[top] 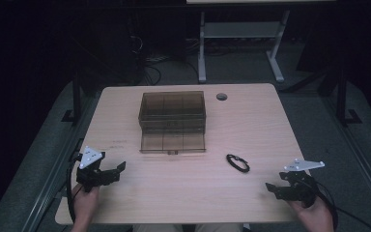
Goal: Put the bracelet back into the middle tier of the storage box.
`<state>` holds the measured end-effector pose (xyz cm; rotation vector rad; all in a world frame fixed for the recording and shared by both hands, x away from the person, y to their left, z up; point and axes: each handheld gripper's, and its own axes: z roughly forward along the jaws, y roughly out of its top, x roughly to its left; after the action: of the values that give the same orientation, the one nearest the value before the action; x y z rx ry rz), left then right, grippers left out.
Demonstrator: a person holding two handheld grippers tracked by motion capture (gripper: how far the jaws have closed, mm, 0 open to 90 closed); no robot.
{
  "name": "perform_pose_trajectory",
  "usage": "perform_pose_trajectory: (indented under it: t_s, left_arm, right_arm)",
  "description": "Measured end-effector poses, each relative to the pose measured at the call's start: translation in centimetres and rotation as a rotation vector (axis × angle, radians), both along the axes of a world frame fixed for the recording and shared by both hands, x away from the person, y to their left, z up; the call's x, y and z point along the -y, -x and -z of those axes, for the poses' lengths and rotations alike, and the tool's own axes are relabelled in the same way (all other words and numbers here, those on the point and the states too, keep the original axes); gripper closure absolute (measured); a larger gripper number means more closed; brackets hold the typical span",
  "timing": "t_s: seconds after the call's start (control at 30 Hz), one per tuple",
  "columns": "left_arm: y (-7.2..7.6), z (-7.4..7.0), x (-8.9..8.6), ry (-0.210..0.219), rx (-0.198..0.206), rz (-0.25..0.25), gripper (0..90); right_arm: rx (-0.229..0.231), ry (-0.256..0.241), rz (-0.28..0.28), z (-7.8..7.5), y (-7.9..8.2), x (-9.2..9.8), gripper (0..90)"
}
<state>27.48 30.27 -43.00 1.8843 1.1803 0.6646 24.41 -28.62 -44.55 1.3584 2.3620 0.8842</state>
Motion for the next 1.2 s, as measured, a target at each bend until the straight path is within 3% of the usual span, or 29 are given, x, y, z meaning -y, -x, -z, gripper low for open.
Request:
perform_pose_trajectory:
  t_s: [0.17,0.23,0.27,0.5,0.63,0.77,0.93,1.2]
  left_arm:
    - [0.0,0.0,-0.1,0.004,-0.005,0.004,13.3]
    - [0.2,0.0,0.0,0.002,0.001,0.005,13.3]
    - [0.4,-0.1,0.0,-0.007,0.009,0.003,13.3]
    - [0.8,-0.3,-0.1,-0.002,0.034,-0.007,13.3]
    - [0.9,-0.5,-0.2,-0.010,0.048,-0.012,13.3]
    - [0.7,-0.4,-0.2,-0.010,0.039,-0.013,13.3]
    - [0.7,-0.4,-0.4,-0.004,0.037,-0.016,13.3]
    - [0.7,-0.4,-0.6,-0.005,0.033,-0.024,13.3]
  right_arm:
    - [-0.006,-0.002,-0.004,-0.1,-0.1,0.0,29.0]
    - [-0.028,-0.006,-0.011,-0.2,-0.1,-0.2,28.8]
    - [-0.008,0.022,-0.019,-0.6,-0.1,-0.4,28.5]
    - [0.000,0.025,-0.035,-1.6,-0.5,-0.9,27.6]
    - [-0.027,0.006,-0.027,-1.8,-1.1,-1.2,28.4]
    - [-0.050,0.018,-0.039,-2.1,-1.8,-1.7,28.8]
    - [-0.036,0.040,-0.053,-2.7,-2.1,-2.1,29.6]
    - [-0.056,0.057,-0.073,-3.5,-2.6,-3.0,29.0]
